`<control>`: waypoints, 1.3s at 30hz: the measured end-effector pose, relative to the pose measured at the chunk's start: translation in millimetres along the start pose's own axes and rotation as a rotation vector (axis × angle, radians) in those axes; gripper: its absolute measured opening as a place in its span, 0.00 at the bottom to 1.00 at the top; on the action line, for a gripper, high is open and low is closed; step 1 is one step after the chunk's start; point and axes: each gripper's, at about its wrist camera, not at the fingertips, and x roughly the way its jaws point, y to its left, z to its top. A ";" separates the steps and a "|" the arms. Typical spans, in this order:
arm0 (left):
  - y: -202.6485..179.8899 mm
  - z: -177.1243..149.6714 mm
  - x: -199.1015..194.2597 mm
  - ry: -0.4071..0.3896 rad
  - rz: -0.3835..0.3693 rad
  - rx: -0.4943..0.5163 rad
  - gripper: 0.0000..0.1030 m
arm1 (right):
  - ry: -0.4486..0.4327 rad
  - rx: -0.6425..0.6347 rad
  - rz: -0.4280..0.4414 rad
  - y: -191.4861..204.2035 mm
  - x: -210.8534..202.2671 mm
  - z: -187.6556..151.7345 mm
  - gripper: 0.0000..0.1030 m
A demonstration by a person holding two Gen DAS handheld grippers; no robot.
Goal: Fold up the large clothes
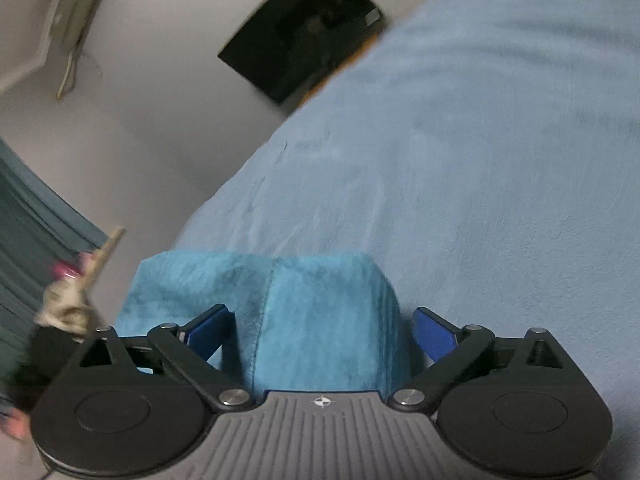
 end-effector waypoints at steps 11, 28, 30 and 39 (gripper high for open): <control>8.1 10.5 23.1 0.015 -0.055 -0.110 0.89 | 0.150 0.151 0.234 -32.2 25.0 -9.9 0.78; -84.9 35.8 91.3 -0.092 0.030 0.114 0.89 | -0.140 -0.318 0.103 62.9 8.5 188.7 0.66; -83.7 37.1 96.2 -0.083 0.032 0.124 0.89 | -0.135 -0.341 0.022 71.1 13.7 213.1 0.75; -79.4 40.3 99.6 -0.080 0.012 0.105 0.89 | -0.317 -0.438 -0.261 79.3 52.3 201.8 0.85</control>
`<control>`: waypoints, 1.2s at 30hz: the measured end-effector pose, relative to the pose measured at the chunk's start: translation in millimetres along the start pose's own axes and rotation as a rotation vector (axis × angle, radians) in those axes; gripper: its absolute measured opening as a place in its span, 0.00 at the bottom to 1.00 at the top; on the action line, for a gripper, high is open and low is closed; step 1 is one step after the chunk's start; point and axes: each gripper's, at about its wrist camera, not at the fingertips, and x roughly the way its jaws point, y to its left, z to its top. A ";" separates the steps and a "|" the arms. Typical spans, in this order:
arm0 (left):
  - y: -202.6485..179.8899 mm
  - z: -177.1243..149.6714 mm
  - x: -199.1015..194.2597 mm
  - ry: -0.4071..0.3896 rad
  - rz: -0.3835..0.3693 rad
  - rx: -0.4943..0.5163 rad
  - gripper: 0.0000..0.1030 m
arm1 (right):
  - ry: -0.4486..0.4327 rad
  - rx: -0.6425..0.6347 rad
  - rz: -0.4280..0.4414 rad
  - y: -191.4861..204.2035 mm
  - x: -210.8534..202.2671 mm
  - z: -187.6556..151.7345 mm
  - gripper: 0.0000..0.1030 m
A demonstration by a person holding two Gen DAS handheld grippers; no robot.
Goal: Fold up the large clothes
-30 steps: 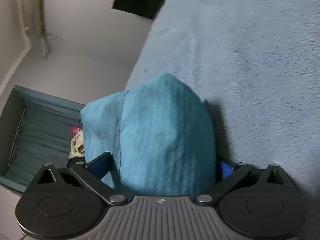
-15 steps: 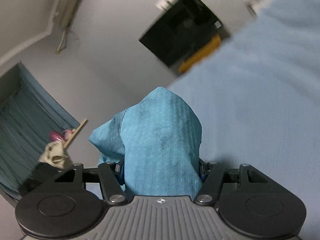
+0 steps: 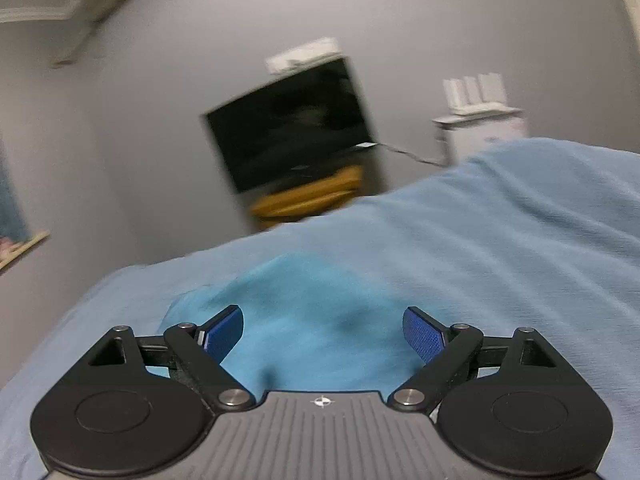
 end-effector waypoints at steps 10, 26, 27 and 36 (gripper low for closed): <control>-0.8 -9.3 -12.2 -0.011 -0.019 -0.009 0.89 | 0.341 -0.490 0.148 88.6 12.6 -71.4 0.76; -40.2 41.4 -26.5 -0.341 -0.003 -0.177 0.89 | 0.120 -0.358 -0.160 -18.8 -230.4 -175.2 0.72; -46.6 46.3 -24.4 -0.365 0.010 -0.161 0.89 | 0.120 -0.370 -0.182 -23.9 -220.2 -179.7 0.71; -70.1 53.5 25.5 -0.273 -0.020 -0.049 0.49 | 0.130 -0.462 -0.222 -28.1 -176.0 -213.9 0.63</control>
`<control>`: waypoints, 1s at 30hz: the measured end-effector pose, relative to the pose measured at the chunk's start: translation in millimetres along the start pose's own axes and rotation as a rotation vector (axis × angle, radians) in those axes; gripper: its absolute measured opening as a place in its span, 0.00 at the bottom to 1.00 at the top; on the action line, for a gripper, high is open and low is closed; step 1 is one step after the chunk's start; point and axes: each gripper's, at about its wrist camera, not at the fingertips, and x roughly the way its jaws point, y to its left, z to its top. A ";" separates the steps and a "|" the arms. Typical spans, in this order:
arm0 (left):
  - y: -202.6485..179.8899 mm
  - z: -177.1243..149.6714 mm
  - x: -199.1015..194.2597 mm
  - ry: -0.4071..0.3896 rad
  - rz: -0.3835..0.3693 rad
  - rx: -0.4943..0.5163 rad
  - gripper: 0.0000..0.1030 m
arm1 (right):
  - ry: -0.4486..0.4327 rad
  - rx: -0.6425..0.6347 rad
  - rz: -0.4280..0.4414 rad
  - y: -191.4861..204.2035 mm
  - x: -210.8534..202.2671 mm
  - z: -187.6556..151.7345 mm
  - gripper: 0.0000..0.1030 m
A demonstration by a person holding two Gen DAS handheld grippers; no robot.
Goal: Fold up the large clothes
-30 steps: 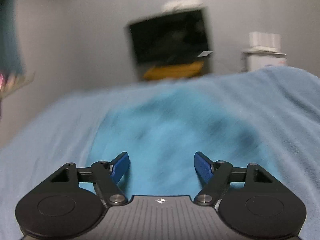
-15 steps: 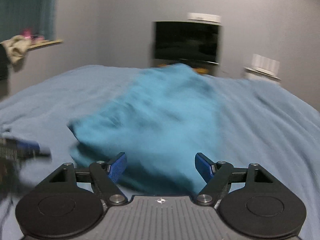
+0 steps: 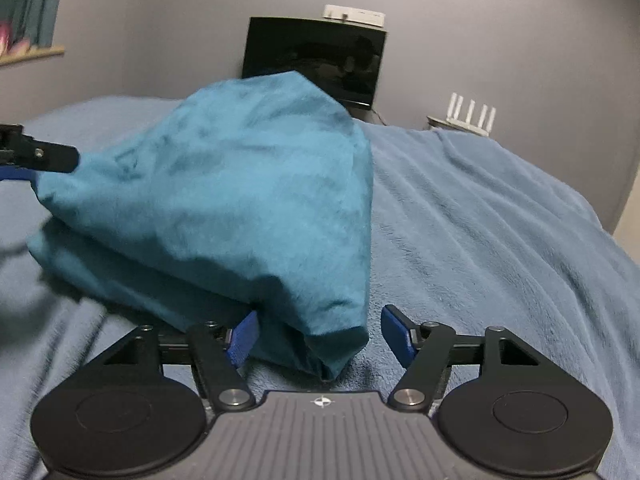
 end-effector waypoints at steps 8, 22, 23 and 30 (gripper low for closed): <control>-5.1 -7.2 9.9 0.103 -0.087 -0.006 0.19 | 0.006 0.211 0.010 -35.5 13.2 -0.4 0.37; -0.7 -11.5 10.7 0.126 -0.057 -0.020 0.19 | -0.053 0.210 0.120 -37.3 -15.6 -5.9 0.46; -0.7 -12.0 10.5 0.126 -0.056 -0.018 0.19 | -0.036 0.216 0.120 -40.1 -16.9 -7.1 0.51; 0.8 -11.0 17.4 0.125 -0.055 -0.012 0.19 | -0.241 0.209 0.155 -32.5 -49.4 9.2 0.67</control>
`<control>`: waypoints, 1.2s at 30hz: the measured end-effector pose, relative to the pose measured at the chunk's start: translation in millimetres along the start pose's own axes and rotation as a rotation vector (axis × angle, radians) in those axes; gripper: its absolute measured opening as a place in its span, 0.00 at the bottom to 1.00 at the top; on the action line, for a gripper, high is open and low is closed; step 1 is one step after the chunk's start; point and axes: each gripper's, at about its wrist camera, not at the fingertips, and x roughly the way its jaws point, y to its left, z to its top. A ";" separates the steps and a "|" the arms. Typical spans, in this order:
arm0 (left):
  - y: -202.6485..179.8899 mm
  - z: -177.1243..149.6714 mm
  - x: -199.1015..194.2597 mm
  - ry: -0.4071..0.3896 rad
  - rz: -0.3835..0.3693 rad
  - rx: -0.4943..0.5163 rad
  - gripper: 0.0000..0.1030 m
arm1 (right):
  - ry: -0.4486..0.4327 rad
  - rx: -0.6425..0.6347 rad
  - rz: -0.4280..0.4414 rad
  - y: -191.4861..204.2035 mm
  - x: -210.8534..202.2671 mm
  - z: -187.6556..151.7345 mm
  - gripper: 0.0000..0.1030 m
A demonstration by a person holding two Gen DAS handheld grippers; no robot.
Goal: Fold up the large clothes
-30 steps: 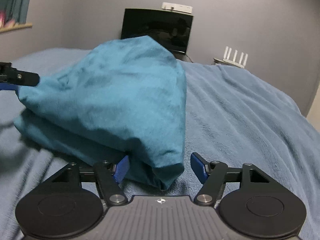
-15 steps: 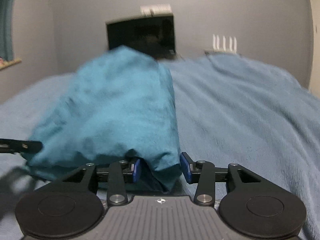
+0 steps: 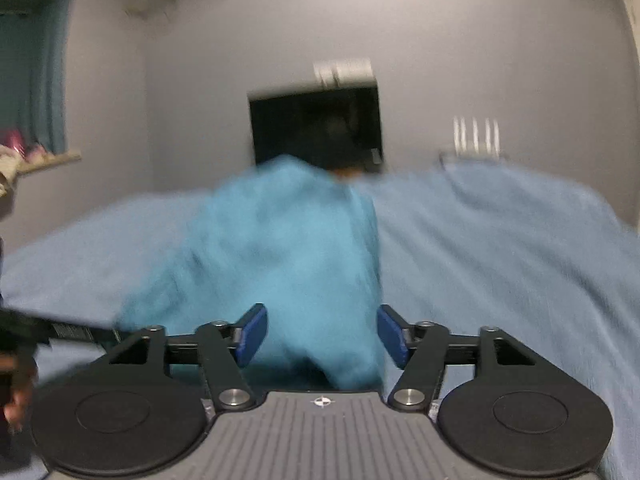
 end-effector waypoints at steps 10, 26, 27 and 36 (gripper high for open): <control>11.5 1.7 0.5 0.006 -0.047 -0.069 0.22 | 0.156 -0.035 -0.126 -0.8 67.1 -23.7 0.68; -64.4 128.6 62.1 -0.187 0.068 0.146 0.56 | -0.157 0.078 -0.243 9.9 26.5 -75.8 0.87; -69.2 140.2 80.5 -0.171 0.084 0.157 0.56 | -0.152 0.089 -0.237 8.3 25.5 -76.7 0.87; -107.8 174.6 198.4 -0.102 0.279 0.399 0.83 | -0.131 0.139 -0.210 2.3 37.3 -85.2 0.90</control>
